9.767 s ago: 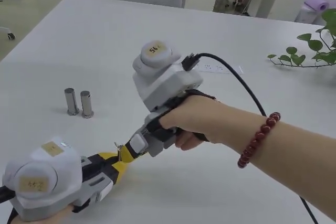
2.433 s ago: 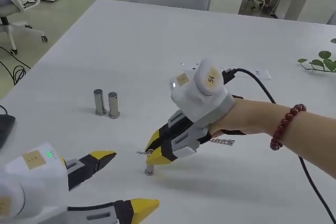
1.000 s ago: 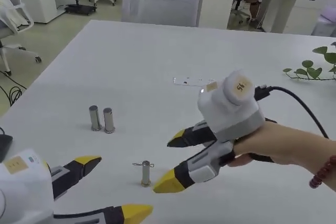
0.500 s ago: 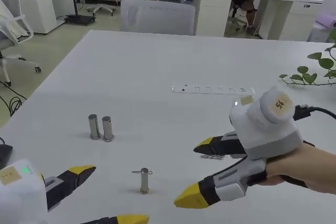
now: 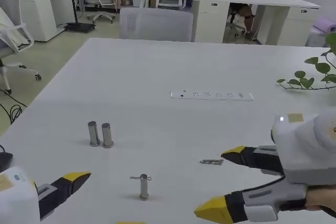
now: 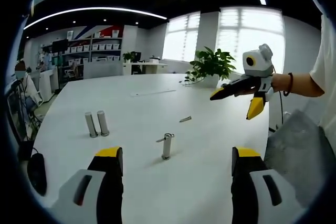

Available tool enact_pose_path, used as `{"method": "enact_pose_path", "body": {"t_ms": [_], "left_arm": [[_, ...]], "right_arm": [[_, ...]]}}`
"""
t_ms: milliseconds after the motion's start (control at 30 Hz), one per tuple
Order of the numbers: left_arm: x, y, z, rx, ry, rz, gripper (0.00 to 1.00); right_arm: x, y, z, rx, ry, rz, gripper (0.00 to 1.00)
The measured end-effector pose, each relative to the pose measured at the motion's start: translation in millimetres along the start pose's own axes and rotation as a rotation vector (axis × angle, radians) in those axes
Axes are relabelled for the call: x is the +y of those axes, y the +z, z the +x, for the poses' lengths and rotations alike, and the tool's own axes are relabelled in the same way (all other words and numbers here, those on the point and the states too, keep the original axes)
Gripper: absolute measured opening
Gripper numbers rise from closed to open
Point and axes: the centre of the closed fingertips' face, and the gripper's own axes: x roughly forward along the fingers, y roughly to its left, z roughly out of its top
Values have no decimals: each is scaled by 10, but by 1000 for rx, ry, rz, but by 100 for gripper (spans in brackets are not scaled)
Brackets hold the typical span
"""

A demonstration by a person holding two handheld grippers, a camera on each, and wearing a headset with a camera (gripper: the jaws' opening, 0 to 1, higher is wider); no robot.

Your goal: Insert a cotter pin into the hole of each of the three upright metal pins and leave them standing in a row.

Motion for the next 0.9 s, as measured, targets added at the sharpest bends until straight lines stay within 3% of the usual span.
{"method": "enact_pose_path", "body": {"t_ms": [400,900], "left_arm": [[0,17,-23,7,13,-6,84],[199,99,-106,-11,62,-16,81]], "right_arm": [[19,-173,-208,-64,-65,51,89],[-2,-319,-384,-88,-115,82,96]]}}
